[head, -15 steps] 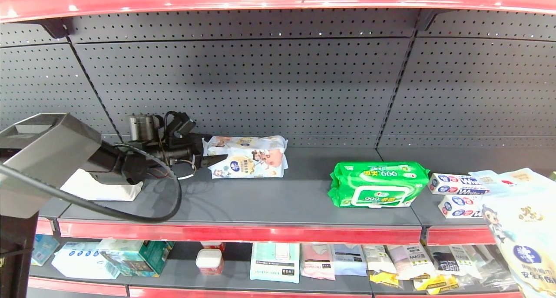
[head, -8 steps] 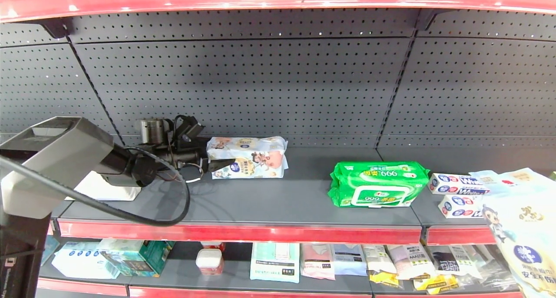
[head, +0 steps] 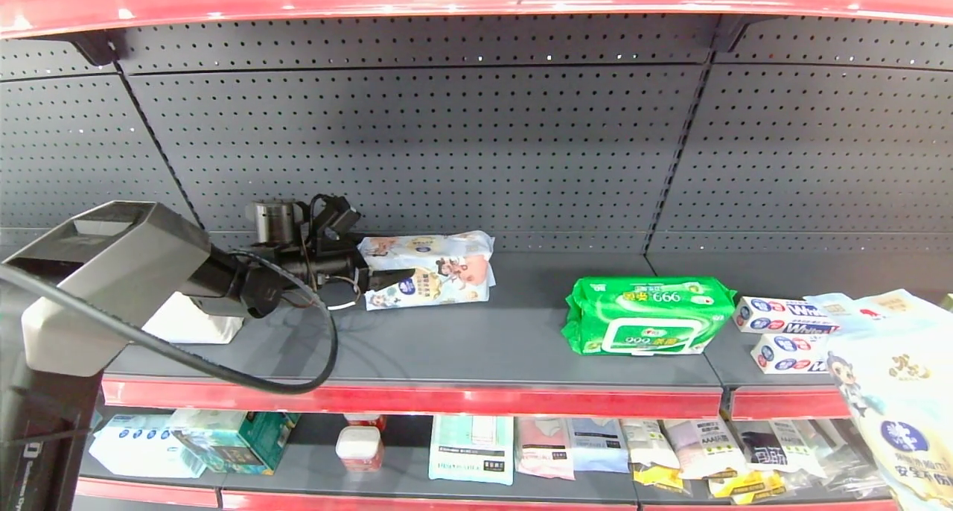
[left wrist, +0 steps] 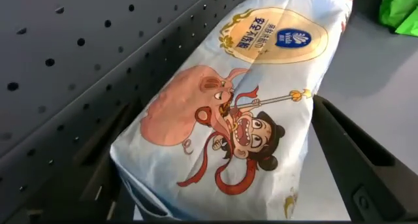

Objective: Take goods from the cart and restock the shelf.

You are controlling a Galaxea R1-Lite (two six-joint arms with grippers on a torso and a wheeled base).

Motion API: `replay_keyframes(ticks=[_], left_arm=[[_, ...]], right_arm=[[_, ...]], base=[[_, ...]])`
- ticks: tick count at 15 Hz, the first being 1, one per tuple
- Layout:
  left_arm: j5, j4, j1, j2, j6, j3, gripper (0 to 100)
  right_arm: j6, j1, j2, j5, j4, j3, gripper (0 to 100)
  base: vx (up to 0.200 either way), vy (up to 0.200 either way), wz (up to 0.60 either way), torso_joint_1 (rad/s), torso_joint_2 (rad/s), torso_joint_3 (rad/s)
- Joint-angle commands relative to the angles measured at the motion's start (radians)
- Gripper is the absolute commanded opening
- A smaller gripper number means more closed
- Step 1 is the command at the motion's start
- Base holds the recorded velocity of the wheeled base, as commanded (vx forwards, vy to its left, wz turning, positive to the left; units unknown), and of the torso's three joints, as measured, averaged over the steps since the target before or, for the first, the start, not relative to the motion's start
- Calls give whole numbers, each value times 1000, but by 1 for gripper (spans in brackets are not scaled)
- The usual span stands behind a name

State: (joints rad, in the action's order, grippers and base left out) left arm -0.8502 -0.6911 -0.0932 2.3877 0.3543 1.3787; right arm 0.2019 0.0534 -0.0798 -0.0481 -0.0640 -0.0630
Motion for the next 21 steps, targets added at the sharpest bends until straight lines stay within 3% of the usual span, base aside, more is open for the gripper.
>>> replay_keyframes(ticks=[1,2,3,10,11,12,16,21], left_arm=[[2,-2,-2,8,0,5,100],[0,-5,0,10,3,3,100],[0,-19,-2,21,5,5,0],[-9,-64,-7,5,5,-38,0],[-66,-111,1,-8,3,-75,0],[-66,-111,1,-8,3,-75,0],[-135,-140,38,-125,5,-236,0],[-184,-295,92,-154,5,-385,0]], right_arm=[[1,0,-2,1,0,0,0],[1,0,-2,1,0,0,0],[1,0,-2,1,0,0,0],[-1,0,-2,-1,0,0,0],[-1,0,-2,-1,0,0,0],[-1,0,-2,-1,0,0,0],[-1,2,-5,-1,0,0,0],[-1,3,-6,-4,0,0,0]], base=[[0,0,0,0,0,0],[0,0,0,0,0,0],[0,0,0,0,0,0],[0,0,0,0,0,0],[0,0,0,0,0,0],[0,0,0,0,0,0],[0,0,0,0,0,0],[0,0,0,0,0,0]])
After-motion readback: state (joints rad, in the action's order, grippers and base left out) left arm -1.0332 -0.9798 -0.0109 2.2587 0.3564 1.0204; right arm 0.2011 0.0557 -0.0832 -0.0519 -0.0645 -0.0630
